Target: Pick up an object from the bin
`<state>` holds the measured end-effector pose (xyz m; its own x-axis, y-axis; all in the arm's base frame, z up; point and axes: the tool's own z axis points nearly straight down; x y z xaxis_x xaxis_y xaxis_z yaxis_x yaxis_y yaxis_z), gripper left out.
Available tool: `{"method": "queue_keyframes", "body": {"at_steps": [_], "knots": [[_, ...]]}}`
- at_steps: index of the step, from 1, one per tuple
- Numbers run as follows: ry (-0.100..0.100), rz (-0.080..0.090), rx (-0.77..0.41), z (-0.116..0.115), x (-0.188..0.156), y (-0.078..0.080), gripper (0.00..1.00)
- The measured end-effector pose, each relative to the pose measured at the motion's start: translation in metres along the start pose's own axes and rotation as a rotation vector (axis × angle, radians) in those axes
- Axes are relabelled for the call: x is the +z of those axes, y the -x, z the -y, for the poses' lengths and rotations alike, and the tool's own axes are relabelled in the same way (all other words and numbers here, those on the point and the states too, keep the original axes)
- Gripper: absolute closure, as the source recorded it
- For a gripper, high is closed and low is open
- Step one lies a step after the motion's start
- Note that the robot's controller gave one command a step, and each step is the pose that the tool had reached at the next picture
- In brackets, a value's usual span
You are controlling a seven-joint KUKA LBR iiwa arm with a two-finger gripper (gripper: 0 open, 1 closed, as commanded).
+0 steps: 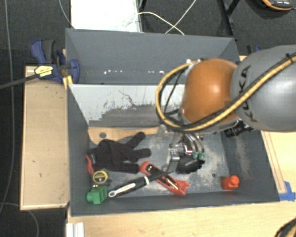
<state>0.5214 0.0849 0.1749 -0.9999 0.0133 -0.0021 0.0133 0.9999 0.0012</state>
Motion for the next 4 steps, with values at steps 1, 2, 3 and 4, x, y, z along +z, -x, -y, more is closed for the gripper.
{"method": "queue_keyframes", "body": {"at_steps": [1,2,3,4], "knots": [[0.001,-0.005,0.052,-0.026,0.087,0.005,0.0],[0.002,0.007,0.023,-0.049,0.08,-0.012,0.0],[0.0,0.002,0.07,-0.044,-0.029,-0.005,0.0],[0.001,0.007,0.006,-0.07,-0.148,-0.001,0.0]]}}
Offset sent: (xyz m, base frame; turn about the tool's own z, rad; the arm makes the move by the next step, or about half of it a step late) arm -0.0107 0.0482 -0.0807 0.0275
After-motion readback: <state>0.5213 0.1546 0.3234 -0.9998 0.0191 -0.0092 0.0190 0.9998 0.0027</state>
